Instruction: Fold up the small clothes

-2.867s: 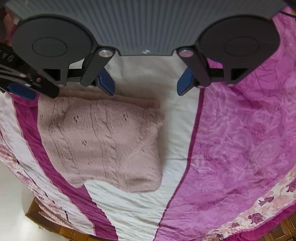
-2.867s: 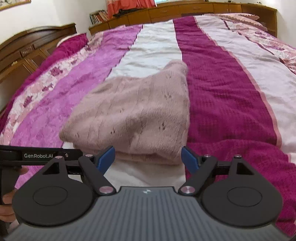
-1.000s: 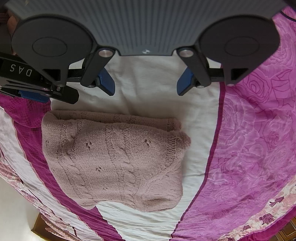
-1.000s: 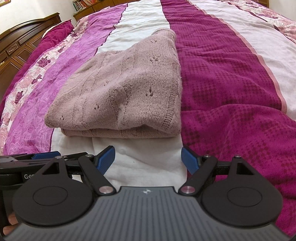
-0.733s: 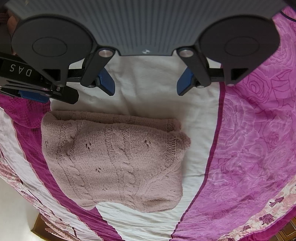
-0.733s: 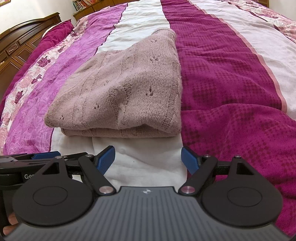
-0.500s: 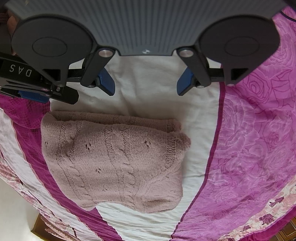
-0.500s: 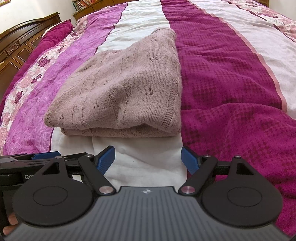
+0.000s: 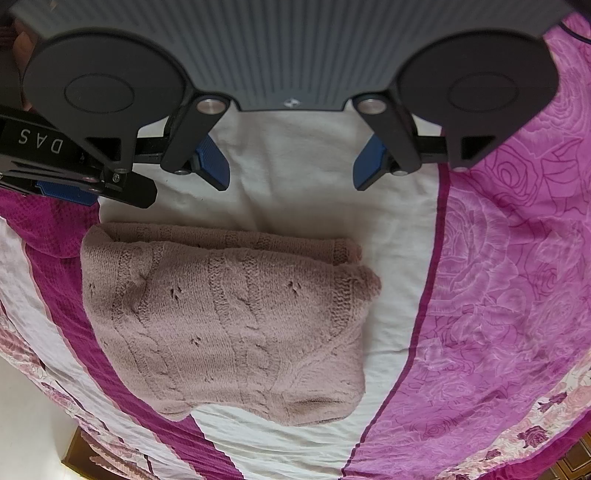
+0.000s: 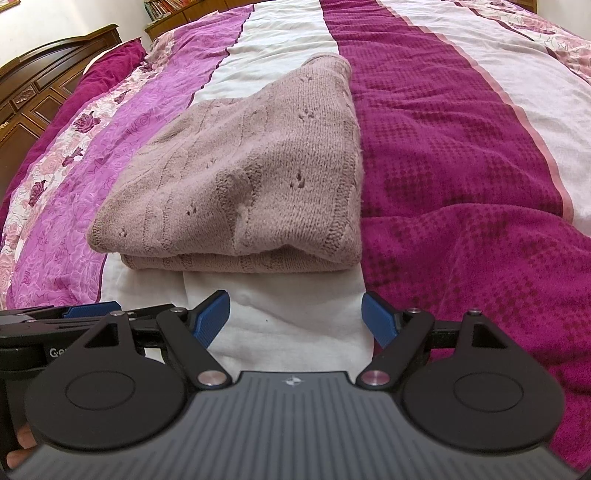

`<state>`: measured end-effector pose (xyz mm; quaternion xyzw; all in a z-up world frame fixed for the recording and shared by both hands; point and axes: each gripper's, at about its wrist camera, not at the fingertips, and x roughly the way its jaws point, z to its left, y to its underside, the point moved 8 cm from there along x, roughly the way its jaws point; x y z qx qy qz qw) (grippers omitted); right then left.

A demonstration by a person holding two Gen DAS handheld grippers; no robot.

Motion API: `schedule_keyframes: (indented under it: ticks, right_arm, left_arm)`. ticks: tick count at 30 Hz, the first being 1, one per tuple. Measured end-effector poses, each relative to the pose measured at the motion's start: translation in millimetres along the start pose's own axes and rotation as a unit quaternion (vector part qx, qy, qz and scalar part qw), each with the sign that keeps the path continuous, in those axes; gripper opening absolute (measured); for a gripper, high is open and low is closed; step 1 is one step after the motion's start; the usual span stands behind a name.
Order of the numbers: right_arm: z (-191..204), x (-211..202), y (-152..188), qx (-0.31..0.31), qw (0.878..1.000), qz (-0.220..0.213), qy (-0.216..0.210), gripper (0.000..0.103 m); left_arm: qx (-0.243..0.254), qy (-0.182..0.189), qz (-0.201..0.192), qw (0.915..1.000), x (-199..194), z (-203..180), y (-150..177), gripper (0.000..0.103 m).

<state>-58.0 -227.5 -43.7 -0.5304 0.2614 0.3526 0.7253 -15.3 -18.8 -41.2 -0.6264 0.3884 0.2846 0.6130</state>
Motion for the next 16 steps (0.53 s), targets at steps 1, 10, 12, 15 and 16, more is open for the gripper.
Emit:
schedule_keyframes:
  ticks: [1, 10, 12, 15, 16]
  right_arm:
    - [-0.1, 0.0, 0.0, 0.000, 1.000, 0.000, 0.000, 0.084]
    - [1.4, -0.5, 1.4, 0.000, 1.000, 0.002, 0.001, 0.084]
    - [1.9, -0.6, 1.8, 0.000, 1.000, 0.003, 0.001, 0.084]
    - [1.1, 0.6, 2.4, -0.001, 1.000, 0.005, 0.003, 0.084]
    - [-0.6, 2.5, 1.4, -0.001, 1.000, 0.006, 0.003, 0.084]
  left_arm:
    - [0.000, 0.000, 0.000, 1.0000, 0.1, 0.0, 0.5, 0.075]
    - [0.000, 0.000, 0.001, 1.0000, 0.3, 0.3, 0.4, 0.075]
    - [0.000, 0.000, 0.000, 1.0000, 0.2, 0.3, 0.4, 0.075]
    - [0.002, 0.000, -0.003, 1.0000, 0.5, 0.6, 1.1, 0.075]
    - [0.002, -0.001, -0.003, 1.0000, 0.9, 0.6, 1.3, 0.075]
